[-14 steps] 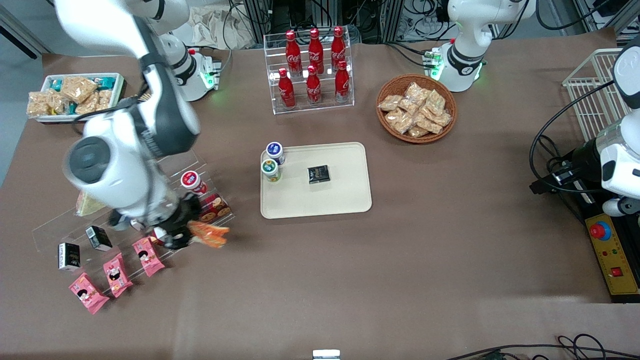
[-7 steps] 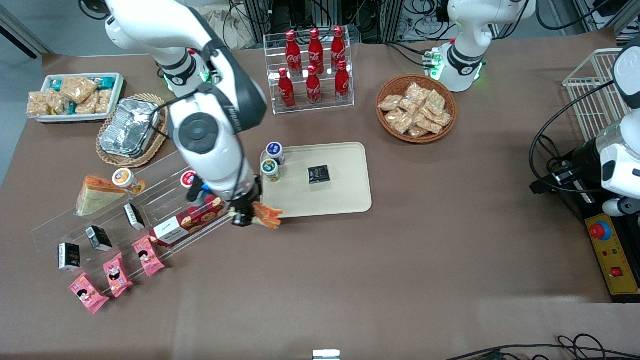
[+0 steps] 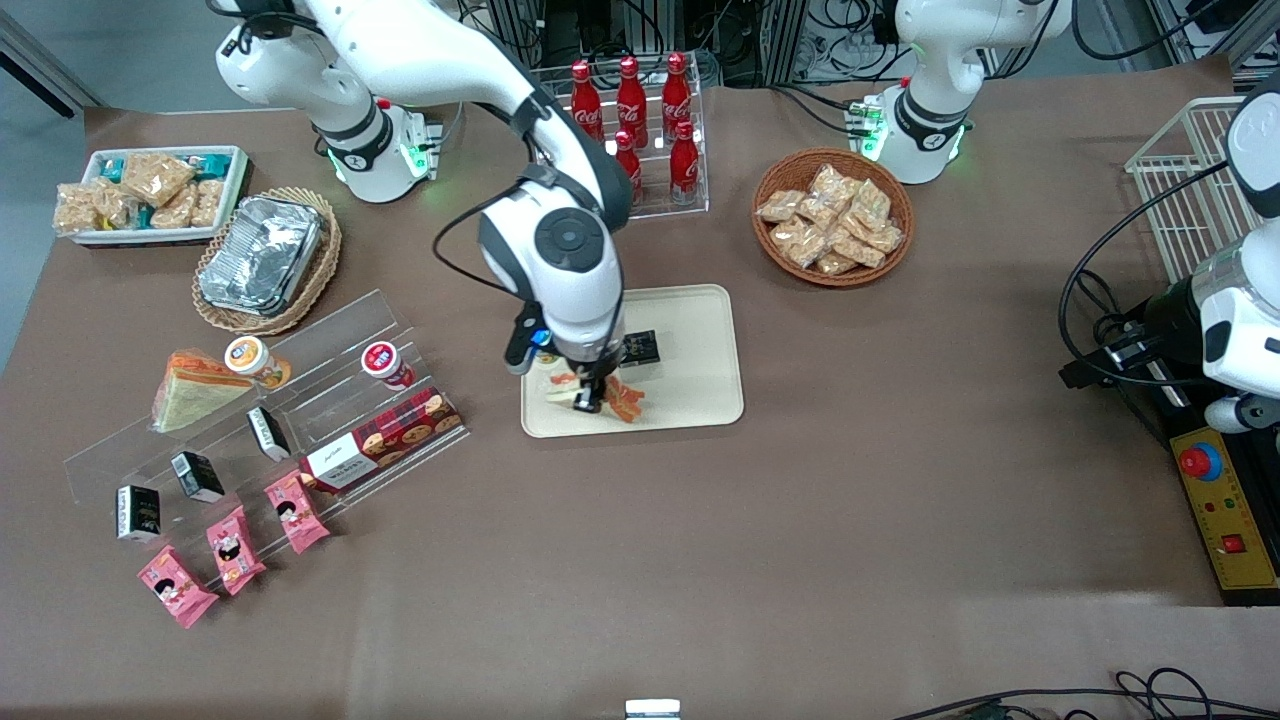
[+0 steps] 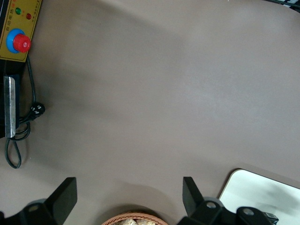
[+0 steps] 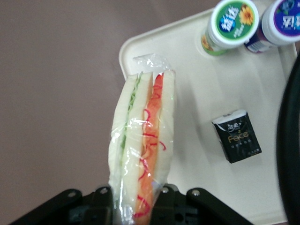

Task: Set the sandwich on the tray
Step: 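Lower the sandwich onto the tray and open the right gripper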

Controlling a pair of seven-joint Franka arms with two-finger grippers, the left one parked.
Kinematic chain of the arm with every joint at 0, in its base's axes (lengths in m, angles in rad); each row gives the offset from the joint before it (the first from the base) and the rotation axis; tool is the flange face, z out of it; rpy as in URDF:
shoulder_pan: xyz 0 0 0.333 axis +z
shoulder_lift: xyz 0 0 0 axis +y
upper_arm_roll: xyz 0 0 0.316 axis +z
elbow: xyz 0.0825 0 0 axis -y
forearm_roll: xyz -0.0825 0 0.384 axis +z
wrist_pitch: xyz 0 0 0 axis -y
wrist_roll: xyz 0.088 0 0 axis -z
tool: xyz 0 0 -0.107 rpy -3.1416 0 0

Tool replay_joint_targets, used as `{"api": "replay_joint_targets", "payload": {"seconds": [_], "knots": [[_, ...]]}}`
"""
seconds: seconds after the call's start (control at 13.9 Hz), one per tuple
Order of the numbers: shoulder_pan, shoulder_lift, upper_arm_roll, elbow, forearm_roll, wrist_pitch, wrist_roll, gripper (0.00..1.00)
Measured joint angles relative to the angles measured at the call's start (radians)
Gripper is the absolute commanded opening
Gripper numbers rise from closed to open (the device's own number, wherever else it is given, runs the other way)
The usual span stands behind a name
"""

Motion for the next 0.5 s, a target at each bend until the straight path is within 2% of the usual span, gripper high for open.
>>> {"api": "replay_joint_targets", "payload": {"seconds": [0.36,0.43,0.5], "knots": [[0.059,0.032,0.0,-0.109,0.0,0.162,0.002,0.02],[0.064,0.042,0.0,-0.119,0.0,0.181,0.002,0.08],[0.065,0.05,0.0,-0.123,-0.001,0.191,0.002,0.4]]}}
